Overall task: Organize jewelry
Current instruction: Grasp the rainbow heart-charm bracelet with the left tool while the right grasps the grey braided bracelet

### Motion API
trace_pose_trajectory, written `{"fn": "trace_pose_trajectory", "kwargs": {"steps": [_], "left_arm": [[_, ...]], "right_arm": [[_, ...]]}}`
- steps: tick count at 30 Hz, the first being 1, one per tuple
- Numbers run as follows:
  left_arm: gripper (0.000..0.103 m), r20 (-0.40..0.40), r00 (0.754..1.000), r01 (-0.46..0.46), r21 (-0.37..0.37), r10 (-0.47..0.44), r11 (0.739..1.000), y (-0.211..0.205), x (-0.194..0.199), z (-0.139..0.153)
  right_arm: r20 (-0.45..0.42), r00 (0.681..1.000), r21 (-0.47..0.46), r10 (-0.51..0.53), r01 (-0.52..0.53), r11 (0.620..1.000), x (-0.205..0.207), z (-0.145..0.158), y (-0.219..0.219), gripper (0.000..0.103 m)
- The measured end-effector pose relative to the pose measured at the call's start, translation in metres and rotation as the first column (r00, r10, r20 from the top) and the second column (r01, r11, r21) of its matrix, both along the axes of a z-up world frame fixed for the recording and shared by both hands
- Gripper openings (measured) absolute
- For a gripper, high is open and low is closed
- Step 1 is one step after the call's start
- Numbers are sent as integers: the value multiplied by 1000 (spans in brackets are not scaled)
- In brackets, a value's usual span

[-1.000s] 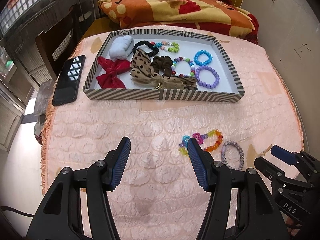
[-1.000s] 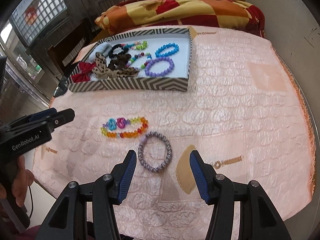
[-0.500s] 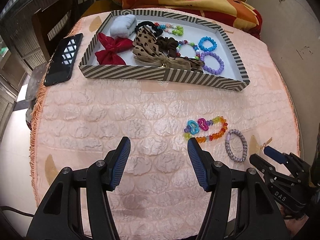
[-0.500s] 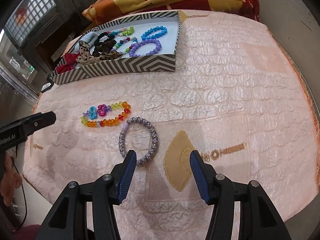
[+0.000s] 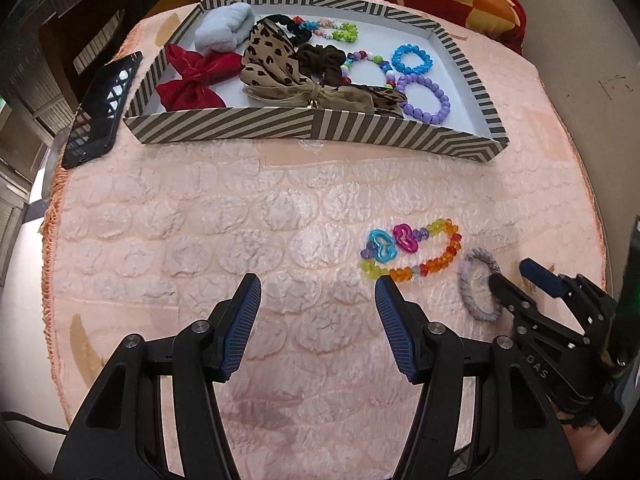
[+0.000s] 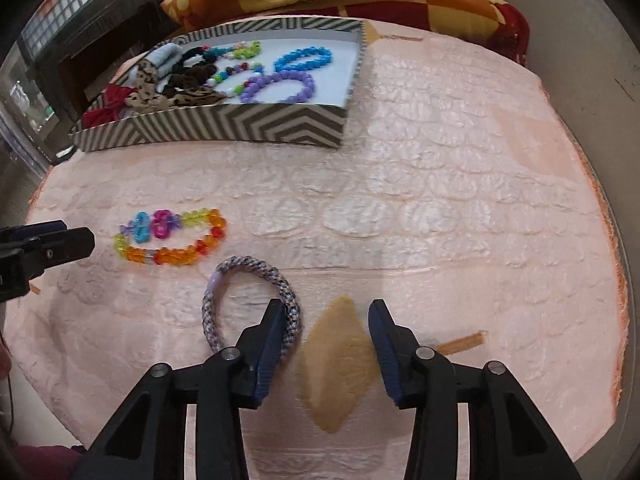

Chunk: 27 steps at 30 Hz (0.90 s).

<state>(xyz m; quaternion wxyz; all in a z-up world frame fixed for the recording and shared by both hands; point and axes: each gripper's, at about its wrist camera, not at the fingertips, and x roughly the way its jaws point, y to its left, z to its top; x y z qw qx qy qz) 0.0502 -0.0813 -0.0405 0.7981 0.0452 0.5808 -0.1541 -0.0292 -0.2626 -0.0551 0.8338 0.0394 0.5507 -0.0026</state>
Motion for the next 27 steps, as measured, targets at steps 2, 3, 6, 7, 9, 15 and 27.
{"fn": "trace_pose_trajectory", "kwargs": {"steps": [2, 3, 6, 7, 9, 15, 27], "left_arm": [[59, -12, 1000, 2, 3, -2, 1000, -3, 4, -4], [59, -19, 1000, 4, 3, -4, 1000, -6, 5, -6], [59, -40, 999, 11, -5, -11, 1000, -14, 9, -13], [59, -43, 999, 8, -5, -9, 1000, -16, 11, -15], [59, -49, 999, -2, -14, 2, 1000, -19, 14, -17], [59, -60, 998, 11, -5, -11, 1000, -31, 18, -26], [8, -48, 998, 44, -22, -45, 999, -27, 21, -25]], "right_arm": [[-3, 1000, 3, -11, 11, 1000, -1, 0, -5, 42], [-6, 1000, 15, -18, 18, 1000, -1, 0, -8, 42], [-11, 1000, 31, -18, 18, 999, -1, 0, -10, 42], [-12, 1000, 29, -14, 14, 999, -2, 0, -10, 42], [-15, 1000, 27, -11, 11, 1000, -2, 0, -10, 43], [-19, 1000, 37, -14, 15, 999, 2, -1, -10, 44], [29, 999, 22, 31, -32, 999, 6, 4, 0, 14]]}}
